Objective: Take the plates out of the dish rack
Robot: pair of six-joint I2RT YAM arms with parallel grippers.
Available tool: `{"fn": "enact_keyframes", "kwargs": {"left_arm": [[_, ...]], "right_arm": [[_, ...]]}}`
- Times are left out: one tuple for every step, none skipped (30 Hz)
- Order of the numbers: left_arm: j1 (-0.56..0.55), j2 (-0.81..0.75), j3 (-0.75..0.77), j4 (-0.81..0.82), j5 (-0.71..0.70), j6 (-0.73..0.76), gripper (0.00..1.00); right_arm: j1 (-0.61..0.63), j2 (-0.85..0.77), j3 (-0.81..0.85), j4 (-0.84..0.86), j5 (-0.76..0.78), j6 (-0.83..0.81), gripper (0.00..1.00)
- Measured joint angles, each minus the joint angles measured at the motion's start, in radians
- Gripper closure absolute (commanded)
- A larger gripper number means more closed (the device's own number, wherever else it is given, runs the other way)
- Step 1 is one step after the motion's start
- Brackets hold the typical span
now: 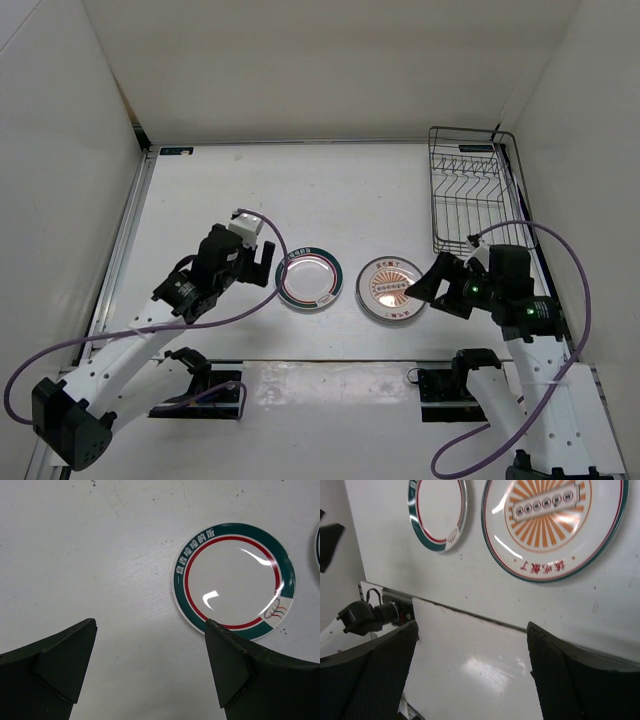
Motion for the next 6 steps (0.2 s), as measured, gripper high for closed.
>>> {"fn": "enact_keyframes", "kwargs": {"left_arm": [[0.0,0.017,0.0,-0.001,0.0,0.0,0.0],[0.0,0.033,0.0,-0.004,0.001,-0.002,0.0],[0.0,0.045,0.002,-0.011,0.002,-0.003,0.0],[0.0,0.055,0.003,-0.021,0.005,-0.005,0.0],[0.0,0.062,0.005,-0.029,0.009,-0.008,0.0],[0.0,0.065,0.008,-0.034,0.013,-0.011,0.0]], "right_arm": [[0.0,0.0,0.004,0.021,0.002,0.007,0.1],[0.0,-0.003,0.01,0.039,0.006,0.017,0.1],[0.0,-0.006,0.017,0.055,0.008,0.028,0.1],[0.0,-0.011,0.023,0.073,0.009,0.034,0.1],[0.0,-0.014,0.029,0.093,0.009,0.039,0.1],[0.0,-0.013,0.036,0.104,0.01,0.047,0.1]]}}
